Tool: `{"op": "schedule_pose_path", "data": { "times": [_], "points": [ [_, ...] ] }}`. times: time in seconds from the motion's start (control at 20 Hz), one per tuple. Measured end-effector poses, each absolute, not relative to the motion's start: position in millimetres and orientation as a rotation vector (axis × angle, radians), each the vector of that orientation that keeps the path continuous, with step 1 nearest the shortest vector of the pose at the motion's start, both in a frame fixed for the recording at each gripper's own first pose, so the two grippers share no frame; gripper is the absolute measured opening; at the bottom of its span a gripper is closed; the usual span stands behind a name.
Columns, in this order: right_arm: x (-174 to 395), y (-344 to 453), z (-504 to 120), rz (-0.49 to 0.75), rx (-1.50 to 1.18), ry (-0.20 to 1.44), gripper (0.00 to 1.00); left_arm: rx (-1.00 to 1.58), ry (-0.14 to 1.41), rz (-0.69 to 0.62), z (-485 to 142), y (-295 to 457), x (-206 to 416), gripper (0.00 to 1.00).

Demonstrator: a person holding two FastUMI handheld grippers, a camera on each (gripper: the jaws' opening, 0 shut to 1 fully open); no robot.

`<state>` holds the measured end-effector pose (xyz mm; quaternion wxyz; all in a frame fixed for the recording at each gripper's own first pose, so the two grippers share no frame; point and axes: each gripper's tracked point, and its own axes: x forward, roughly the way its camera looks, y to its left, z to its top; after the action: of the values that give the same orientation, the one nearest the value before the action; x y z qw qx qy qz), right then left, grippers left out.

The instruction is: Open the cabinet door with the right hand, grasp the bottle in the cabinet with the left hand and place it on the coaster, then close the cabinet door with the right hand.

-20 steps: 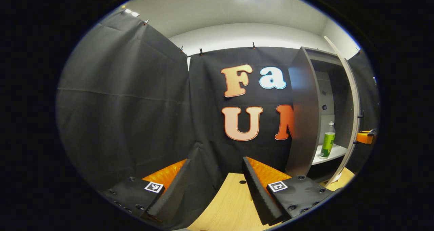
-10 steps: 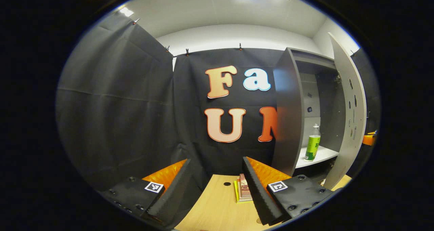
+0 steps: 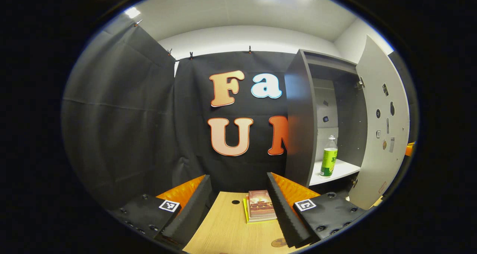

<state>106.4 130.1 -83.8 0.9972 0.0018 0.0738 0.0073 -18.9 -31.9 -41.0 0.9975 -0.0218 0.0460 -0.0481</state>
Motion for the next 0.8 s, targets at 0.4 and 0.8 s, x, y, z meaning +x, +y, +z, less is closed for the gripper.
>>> {"op": "schedule_pose_path", "data": {
  "times": [0.4, 0.8],
  "points": [
    [106.0, 110.9, -85.0, 0.042, 0.006, 0.151, 0.00, -0.055, 0.104, -0.132, -43.4, -65.2, -14.9, 0.94],
    [109.8, 88.5, -86.7, 0.045, 0.039, 0.140, 0.00, -0.059, 0.106, -0.180, -36.4, -117.0, -8.9, 0.94]
  ]
}}
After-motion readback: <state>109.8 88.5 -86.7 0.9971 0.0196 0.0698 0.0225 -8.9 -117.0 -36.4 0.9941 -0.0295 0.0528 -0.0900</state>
